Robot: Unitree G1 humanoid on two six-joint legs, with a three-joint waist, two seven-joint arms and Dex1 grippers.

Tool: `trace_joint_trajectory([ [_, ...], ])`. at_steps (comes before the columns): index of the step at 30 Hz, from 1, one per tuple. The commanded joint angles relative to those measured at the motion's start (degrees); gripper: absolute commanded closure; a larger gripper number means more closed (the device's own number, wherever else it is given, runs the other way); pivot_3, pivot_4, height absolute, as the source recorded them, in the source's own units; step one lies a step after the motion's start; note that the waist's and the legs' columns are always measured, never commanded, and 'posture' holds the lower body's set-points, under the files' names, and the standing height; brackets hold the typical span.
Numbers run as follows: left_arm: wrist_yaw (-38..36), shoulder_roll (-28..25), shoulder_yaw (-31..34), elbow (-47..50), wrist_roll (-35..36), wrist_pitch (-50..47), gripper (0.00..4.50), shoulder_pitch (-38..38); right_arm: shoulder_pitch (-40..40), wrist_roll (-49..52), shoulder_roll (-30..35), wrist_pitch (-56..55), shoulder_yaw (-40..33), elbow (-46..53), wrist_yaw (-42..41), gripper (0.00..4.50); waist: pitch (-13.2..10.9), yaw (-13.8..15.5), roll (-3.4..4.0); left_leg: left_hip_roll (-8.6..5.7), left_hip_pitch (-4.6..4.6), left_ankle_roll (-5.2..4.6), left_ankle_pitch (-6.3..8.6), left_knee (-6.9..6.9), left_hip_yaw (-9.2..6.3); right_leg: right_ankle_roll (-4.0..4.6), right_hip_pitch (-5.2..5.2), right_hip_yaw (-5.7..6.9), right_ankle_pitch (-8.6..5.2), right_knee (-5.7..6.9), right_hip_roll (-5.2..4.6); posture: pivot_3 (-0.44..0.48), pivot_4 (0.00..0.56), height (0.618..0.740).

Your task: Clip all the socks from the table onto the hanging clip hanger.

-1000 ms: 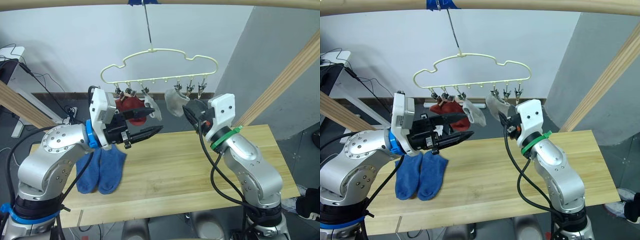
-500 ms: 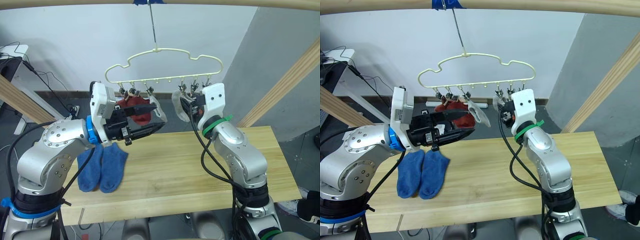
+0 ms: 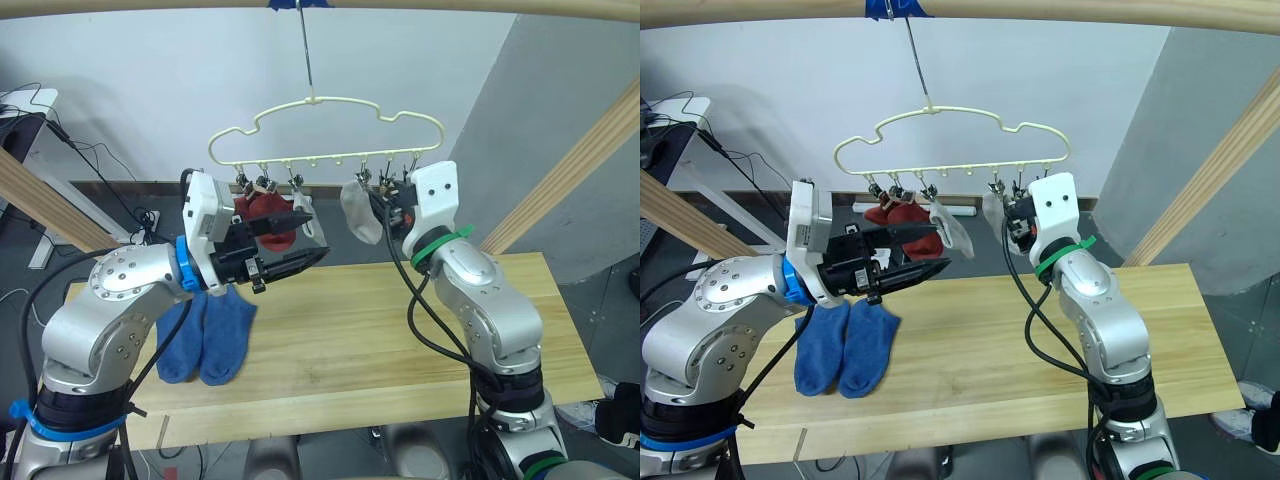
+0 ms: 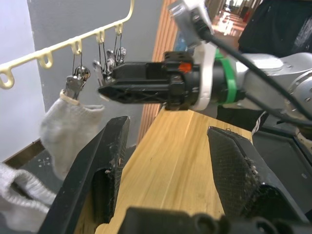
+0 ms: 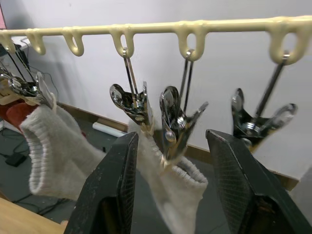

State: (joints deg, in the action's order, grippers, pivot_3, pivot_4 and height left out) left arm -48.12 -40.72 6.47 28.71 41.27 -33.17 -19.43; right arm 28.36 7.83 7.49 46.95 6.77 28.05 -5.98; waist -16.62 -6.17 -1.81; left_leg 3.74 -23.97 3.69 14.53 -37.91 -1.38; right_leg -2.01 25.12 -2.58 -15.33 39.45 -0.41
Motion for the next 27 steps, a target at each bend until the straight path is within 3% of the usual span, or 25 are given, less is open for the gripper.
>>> trace_joint_trajectory([
  [1,-0.23,0.32,-0.21,1.59,-0.57,1.6,1.7,0.05,-0.16,-0.15,-0.48,-0.73,-0.8,2.76,0.44,2.21,0.0,-0.03,0.0,0.0,0.0,0.0,0.0,0.0,0.0,0.0,0.0,0.0,0.0,0.02,0.0,-0.159,0.263,0.74],
  [16,-0.92,0.61,-1.07,0.91,-1.9,2.89,1.7,0.19,3.62,-1.56,-0.57,-6.59,-1.06,-4.95,0.14,2.21,0.0,-0.06,0.0,-0.01,0.01,0.0,0.0,-0.03,0.0,0.0,0.0,-0.01,0.0,0.07,0.0,-0.154,0.261,0.74],
  [27,-1.0,0.9,-1.64,0.62,-2.35,3.15,1.7,-0.13,4.57,-2.86,-6.67,-7.03,-2.18,-6.3,4.51,2.21,0.0,-0.05,0.0,0.0,0.01,0.0,0.0,-0.04,0.01,0.01,0.0,-0.01,0.01,0.08,0.0,-0.155,0.263,0.74],
])
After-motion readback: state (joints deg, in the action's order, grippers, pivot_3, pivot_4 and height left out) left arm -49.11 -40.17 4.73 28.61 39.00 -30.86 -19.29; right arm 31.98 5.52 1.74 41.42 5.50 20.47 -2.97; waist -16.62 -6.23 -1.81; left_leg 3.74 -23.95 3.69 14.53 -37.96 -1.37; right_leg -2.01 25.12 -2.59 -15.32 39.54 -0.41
